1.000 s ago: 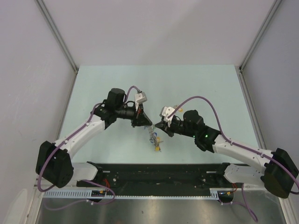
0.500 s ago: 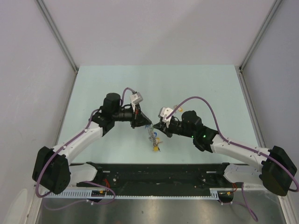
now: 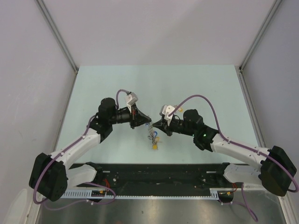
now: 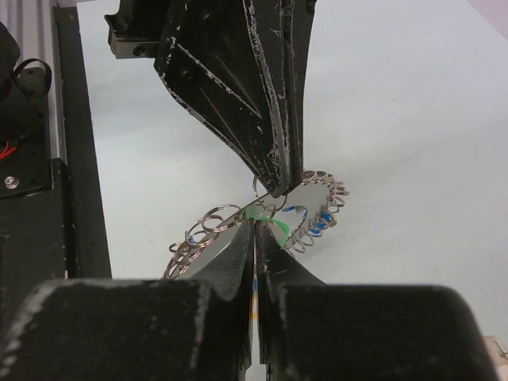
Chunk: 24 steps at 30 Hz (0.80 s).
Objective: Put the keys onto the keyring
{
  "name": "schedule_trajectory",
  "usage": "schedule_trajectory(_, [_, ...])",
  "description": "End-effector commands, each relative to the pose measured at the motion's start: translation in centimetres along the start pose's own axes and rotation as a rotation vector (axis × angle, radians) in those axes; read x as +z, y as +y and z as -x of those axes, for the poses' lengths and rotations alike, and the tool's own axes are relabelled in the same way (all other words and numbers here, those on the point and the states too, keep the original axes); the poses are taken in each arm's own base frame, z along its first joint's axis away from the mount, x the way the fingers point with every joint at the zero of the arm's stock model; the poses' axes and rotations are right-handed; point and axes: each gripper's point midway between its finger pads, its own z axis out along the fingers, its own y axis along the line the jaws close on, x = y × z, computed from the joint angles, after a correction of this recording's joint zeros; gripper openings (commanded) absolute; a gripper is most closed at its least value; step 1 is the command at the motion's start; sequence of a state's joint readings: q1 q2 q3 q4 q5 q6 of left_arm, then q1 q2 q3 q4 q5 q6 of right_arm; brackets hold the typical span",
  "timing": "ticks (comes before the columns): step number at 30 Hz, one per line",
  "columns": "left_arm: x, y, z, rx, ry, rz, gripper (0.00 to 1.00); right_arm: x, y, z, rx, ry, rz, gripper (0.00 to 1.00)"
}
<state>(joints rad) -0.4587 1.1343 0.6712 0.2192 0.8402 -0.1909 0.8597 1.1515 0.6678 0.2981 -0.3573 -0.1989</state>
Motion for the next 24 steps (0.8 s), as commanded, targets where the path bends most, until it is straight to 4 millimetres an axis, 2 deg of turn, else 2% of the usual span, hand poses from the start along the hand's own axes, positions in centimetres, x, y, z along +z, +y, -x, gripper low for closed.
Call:
schedule_trajectory(1, [-0.3,-0.4,4.5,0.111,-0.170,0.018,0.00,0.4,1.8,0.2,0.022,-0.022,0.083,0.00])
schedule_trajectory(5, [0.1,-1.1,4.3,0.117,-0.185,0.005,0.00,0.4,1.7,0.7,0.033,-0.044,0.082,0.00])
schedule_trajectory(17, [0.1,-1.4,4.5,0.124,-0.258,0.040,0.00,0.1,1.0,2.4,0.081,-0.122,0.081,0.00])
schedule_trajectory(24, [0.2,-1.6,4.6,0.134,-0.251,0.033,0.00,0.2,0.0,1.3,0.072,-0.082,0.027,0.00])
